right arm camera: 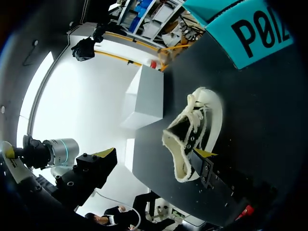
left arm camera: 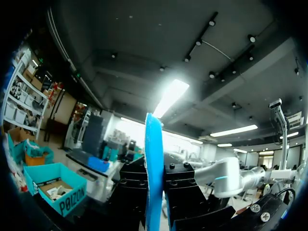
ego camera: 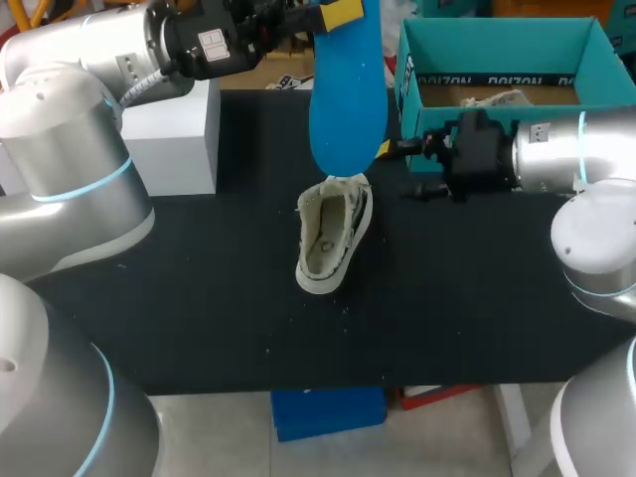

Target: Take the shoe out of the shoebox, open the shoe tongue, remove and reinsert the insole, then place the shoe into the shoebox

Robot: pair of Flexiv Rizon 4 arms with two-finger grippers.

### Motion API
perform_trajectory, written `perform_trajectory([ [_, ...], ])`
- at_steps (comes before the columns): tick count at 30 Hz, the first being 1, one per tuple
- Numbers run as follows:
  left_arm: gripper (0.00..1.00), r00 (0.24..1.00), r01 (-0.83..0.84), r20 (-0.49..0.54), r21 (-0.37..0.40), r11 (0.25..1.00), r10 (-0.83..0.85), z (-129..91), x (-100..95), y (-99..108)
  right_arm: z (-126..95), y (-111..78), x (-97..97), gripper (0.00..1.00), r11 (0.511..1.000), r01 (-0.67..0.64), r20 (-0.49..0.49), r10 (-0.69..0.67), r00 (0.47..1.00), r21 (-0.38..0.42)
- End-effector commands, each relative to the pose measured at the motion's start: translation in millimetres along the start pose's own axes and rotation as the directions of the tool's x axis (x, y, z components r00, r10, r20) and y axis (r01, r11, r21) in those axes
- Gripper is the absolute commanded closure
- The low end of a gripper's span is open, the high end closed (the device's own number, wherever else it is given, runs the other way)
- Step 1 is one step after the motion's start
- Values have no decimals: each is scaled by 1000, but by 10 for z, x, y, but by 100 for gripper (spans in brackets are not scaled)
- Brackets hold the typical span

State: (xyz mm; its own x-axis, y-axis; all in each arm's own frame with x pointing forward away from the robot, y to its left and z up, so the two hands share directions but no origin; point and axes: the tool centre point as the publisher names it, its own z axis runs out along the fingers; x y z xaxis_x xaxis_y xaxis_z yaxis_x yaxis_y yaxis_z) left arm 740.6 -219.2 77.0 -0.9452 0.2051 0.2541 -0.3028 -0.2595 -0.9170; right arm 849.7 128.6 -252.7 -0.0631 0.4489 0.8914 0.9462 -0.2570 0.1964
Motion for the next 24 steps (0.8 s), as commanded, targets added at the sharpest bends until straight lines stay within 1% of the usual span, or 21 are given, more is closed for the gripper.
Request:
perform_trajectory([
  [1, 100, 1000, -2, 1, 0, 1000, 2, -1, 5, 11, -35, -46, -29, 0, 1000, -4, -196, 2, 981, -9],
  [10, 100, 1000, -2, 1, 0, 1000, 2, -1, 5, 11, -74, -55, -16, 0, 1000, 5, -280, -7, 960, -9],
  [12, 100, 1000, -2, 1, 0, 1000, 2, -1, 5, 11, -100, -49, -5, 0, 999, -2, -298, -11, 955, -42],
  [14, 100, 1000, -2, 1, 0, 1000, 2, -1, 5, 11, -113, -45, -10, 0, 999, -10, -309, -6, 951, -52],
  [15, 100, 998, -67, -10, -5, 998, 67, -2, 15, 32, -113, -45, -10, 0, 999, -10, -309, -6, 951, -52],
  [16, 100, 984, -176, -5, -20, 984, 176, -6, 37, 58, -113, -45, -10, 0, 999, -10, -309, -6, 951, -52],
  [17, 100, 970, -245, -15, -9, 970, 244, -15, 62, 70, -113, -45, -10, 0, 999, -10, -309, -6, 951, -52],
  [18, 100, 933, -358, -44, -30, 933, 357, -34, 131, 111, -113, -45, -10, 0, 999, -10, -309, -6, 951, -52],
  [20, 100, 874, -483, -76, -25, 875, 480, -73, 207, 189, -113, -45, -10, 0, 999, -10, -309, -6, 951, -52],
  [24, 100, 701, -711, -140, -62, 700, 700, -204, 279, 451, -113, -45, -10, 0, 999, -10, -309, -6, 951, -52],
])
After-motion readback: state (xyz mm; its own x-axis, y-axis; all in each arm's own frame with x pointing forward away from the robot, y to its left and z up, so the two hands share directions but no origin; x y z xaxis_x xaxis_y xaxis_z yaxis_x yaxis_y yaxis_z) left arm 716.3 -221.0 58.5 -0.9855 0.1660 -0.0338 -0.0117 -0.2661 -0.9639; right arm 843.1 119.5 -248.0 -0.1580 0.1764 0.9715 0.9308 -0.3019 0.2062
